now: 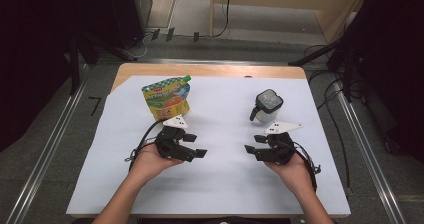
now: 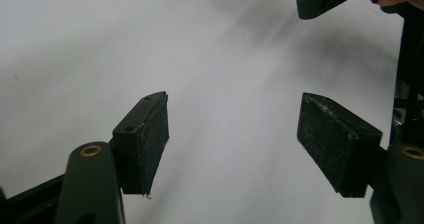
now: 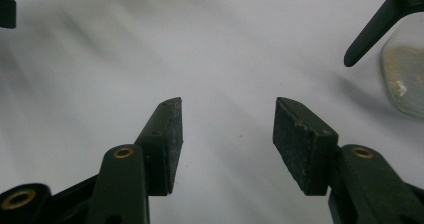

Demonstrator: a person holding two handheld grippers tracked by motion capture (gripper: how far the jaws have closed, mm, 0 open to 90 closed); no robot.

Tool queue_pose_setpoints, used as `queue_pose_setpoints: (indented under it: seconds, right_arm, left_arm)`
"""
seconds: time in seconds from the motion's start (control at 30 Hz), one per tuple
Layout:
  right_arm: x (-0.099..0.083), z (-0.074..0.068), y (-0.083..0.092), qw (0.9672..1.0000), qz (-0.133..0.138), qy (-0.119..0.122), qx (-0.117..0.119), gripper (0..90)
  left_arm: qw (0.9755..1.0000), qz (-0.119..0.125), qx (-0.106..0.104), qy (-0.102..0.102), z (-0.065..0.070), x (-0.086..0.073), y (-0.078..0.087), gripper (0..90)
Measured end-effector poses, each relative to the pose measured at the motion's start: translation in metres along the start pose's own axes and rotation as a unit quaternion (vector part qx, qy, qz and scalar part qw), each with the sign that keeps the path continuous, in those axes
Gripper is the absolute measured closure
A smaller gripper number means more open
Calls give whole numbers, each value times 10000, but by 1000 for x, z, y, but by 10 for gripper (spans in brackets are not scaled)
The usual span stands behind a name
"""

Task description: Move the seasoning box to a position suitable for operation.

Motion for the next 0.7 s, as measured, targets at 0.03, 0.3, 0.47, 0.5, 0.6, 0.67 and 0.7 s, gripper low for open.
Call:
queue_pose_setpoints:
  seconds: [0.03,0.3,0.47,0.5,0.6,0.67,0.7]
  right_arm:
    - [0,0,0,10000,-3,13,-11,464]
    - [1,6,4,10000,47,12,-61,456]
    - [0,9,7,9999,47,5,-109,457]
    - [0,10,8,9999,61,17,-104,456]
    - [0,12,10,9999,79,-21,-138,454]
    - [-1,16,11,9997,80,-7,-213,451]
    - [-1,18,12,9997,69,-35,-220,449]
  left_arm:
    - [10000,17,-14,8,0,0,0,268]
    - [10000,-16,49,-71,0,-1,3,331]
    - [10000,1,69,-58,1,0,5,335]
    - [10000,-12,55,-51,1,0,4,338]
    - [10000,-52,65,-42,0,0,4,347]
    - [9999,-80,69,-29,-1,0,4,361]
    - [9999,-97,85,-43,-1,0,4,363]
Point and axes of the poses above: each handheld gripper's, and its own axes: y roughly backward along the jaws, x roughly out of its top, z roughly to its right, the point moved 3 cm from there along -y, roughly forward along the jaws, and after that the axes turned 7 degrees about -z, right-handed, at the moved point
